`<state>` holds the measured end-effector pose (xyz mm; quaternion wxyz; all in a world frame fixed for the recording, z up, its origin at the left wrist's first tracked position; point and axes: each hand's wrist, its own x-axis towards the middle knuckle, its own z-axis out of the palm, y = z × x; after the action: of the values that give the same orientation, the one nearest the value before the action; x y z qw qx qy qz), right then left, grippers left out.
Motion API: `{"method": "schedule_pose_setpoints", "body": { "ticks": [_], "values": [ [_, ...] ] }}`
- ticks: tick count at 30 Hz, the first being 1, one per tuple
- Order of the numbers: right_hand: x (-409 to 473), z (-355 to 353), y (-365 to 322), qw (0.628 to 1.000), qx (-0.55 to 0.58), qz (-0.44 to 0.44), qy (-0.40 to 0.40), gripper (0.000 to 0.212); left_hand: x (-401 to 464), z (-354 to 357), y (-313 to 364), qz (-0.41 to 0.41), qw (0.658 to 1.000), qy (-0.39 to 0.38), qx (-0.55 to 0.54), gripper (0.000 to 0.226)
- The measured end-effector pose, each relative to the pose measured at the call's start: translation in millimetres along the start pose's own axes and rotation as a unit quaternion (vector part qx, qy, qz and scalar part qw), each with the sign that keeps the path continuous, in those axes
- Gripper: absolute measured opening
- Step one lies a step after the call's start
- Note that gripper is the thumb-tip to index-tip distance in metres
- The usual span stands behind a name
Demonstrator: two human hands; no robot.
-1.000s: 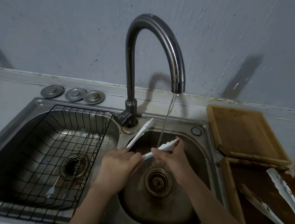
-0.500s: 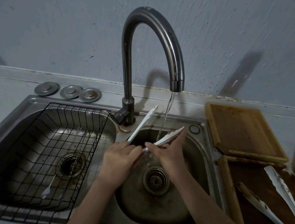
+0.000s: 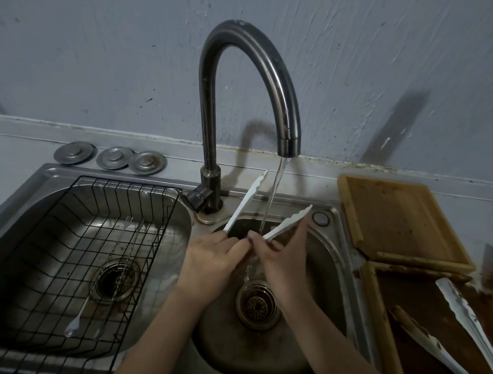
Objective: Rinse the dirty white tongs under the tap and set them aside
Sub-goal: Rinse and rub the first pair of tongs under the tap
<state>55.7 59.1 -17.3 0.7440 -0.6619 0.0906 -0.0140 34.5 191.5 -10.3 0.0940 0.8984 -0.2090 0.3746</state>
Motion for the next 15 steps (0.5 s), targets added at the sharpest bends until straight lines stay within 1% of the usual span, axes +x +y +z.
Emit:
{"method": "schedule_pose_setpoints", "body": {
  "ticks": [1,2,4,5,6,7,8,9,10,11,13,15],
  "values": [
    [-1,0,1,1.0,-0.004,0.007,-0.005,0.1,-2,1,-1,0.0,1.0,0.002,-0.004,0.018],
    [0,0,2,1.0,-0.005,0.012,0.005,0.097,-3,1,-2,0.0,1.0,-0.001,-0.009,0.016],
    [5,-2,2,0.999,0.004,0.024,0.041,0.081,-7,0,-3,0.003,1.0,-0.012,-0.025,0.012],
    [8,-3,1,0.998,0.015,0.034,0.05,0.07,-9,-1,-4,0.003,0.999,-0.028,-0.036,0.012],
    [11,-4,0,0.997,0.028,0.046,0.049,0.061,-11,-3,-3,-0.015,0.997,-0.054,-0.055,0.012],
    [14,-6,-1,0.997,0.039,0.056,0.045,0.053,-13,-5,-3,-0.063,0.991,-0.081,-0.081,0.014],
    [17,-9,-3,0.996,0.042,0.06,0.041,0.047,-13,-8,-4,-0.148,0.976,-0.102,-0.121,0.015],
    [20,-13,-5,0.997,0.034,0.058,0.039,0.042,-12,-10,-5,-0.25,0.945,-0.109,-0.178,0.015],
    [24,-18,-7,0.998,0.011,0.051,0.035,0.037,-12,-9,-8,-0.347,0.899,-0.107,-0.247,0.018],
    [27,-22,-9,0.999,-0.019,0.038,0.024,0.035,-13,-8,-12,-0.418,0.848,-0.102,-0.308,0.022],
    [32,-29,-13,0.997,-0.067,0.004,-0.022,0.041,-14,-7,-20,-0.504,0.748,-0.116,-0.415,0.026],
    [34,-29,-15,0.991,-0.111,-0.024,-0.071,0.048,-15,-9,-23,-0.559,0.64,-0.153,-0.505,0.025]
  ]
}}
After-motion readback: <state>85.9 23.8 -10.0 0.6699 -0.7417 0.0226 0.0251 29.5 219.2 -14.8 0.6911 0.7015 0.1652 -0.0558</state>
